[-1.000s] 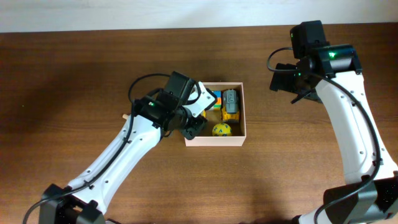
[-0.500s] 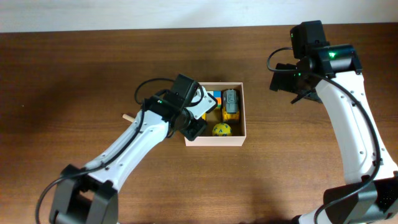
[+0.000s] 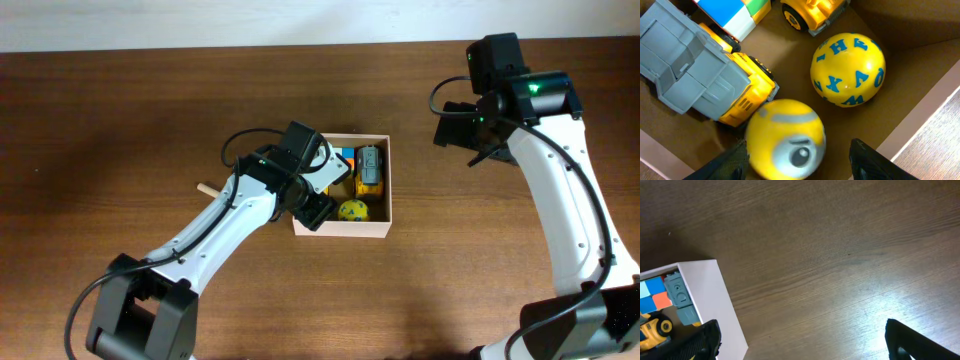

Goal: Pack container
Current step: 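Lift the small yellow ball and carry it over the box, then lower the ball into the box's front left and open the left gripper, then move the left gripper over the yellow paddle toy's wooden handle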

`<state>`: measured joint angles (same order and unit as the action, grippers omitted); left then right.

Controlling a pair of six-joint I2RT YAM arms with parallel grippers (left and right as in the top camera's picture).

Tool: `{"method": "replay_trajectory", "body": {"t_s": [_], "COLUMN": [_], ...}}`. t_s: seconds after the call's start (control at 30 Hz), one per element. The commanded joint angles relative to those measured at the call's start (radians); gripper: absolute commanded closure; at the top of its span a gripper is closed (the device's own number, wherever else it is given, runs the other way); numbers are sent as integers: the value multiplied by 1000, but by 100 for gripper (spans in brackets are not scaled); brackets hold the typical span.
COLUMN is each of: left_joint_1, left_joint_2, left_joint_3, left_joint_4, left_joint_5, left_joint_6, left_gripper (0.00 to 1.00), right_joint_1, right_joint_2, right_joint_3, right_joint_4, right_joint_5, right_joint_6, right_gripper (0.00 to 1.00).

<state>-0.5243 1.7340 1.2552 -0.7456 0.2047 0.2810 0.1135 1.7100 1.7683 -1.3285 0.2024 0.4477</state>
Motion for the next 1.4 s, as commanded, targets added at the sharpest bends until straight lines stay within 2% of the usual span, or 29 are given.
{"method": "replay_trajectory", "body": {"t_s": [0.0,0.4,0.57,0.73,0.9,0.93,1.1,1.27,1.37], "left_joint_1": [2,1,5,34,112,148,285,393,417], "left_joint_2": [6,0,-18,-60,-65,-65,-65,-64,-64], "left_joint_3": [0,175,281,315,314,314,306,268,229], "left_joint_4": [-3,-93,-166,-218,-288,-317,-348,-339,-314], "left_joint_5": [-3,14,-117,-336,-418,-448,-475,-457,-453], "left_joint_6": [9,-32,-144,-313,-499,-588,-807,-1028,-1105], "left_gripper": [34,34,34,33,33,33,33,23,18], "right_joint_1": [-3,-4,-4,-3,-4,-4,-4,-3,-4], "right_joint_2": [-19,-19,-19,-19,-19,-19,-19,-19,-19], "right_joint_3": [8,8,8,8,8,8,8,8,8], "right_joint_4": [0,0,0,0,0,0,0,0,0], "right_joint_5": [19,19,19,19,19,19,19,19,19], "right_joint_6": [1,1,1,1,1,1,1,1,1], "right_gripper": [1,1,1,1,1,1,1,1,1]}}
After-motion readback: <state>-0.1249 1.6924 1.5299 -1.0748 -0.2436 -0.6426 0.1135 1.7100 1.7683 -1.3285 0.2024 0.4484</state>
